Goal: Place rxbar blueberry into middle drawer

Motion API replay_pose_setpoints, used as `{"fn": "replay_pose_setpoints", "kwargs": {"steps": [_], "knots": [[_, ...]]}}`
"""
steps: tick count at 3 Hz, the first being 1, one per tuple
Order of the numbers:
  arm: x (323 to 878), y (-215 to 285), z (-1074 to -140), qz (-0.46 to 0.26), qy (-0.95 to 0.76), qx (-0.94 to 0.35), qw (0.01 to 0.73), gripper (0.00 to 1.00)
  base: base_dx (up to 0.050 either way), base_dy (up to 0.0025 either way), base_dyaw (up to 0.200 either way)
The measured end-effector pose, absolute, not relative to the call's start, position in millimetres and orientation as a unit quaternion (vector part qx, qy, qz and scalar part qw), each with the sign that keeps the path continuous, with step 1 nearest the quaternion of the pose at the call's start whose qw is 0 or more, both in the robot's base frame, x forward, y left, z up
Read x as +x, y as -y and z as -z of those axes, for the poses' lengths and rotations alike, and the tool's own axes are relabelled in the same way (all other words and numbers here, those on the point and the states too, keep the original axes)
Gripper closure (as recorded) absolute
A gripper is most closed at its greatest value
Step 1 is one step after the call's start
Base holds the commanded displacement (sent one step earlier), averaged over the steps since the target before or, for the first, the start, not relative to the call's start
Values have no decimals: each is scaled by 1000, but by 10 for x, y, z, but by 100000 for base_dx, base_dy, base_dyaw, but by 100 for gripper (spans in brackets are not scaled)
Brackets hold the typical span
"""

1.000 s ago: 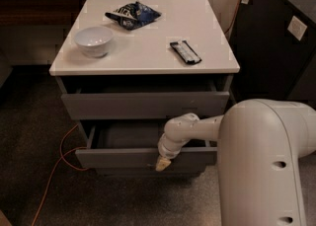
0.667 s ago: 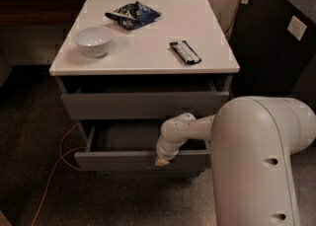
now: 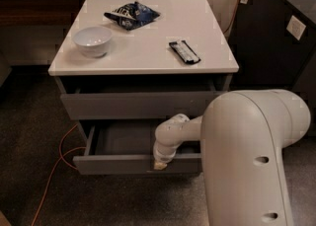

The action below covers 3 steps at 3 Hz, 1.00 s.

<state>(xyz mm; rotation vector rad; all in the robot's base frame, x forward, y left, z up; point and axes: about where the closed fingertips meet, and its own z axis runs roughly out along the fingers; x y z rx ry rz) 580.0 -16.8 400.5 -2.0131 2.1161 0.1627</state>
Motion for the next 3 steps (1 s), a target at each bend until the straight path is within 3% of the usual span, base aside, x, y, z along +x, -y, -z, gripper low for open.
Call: {"fn": "replay_pose_setpoints", "kwargs": {"steps": [2, 3], "knots": [[5800, 174, -4004, -55, -719, -684, 108, 97, 0, 0, 0], [5801, 178, -4004, -55, -719, -684, 108, 67, 0, 0, 0]]}}
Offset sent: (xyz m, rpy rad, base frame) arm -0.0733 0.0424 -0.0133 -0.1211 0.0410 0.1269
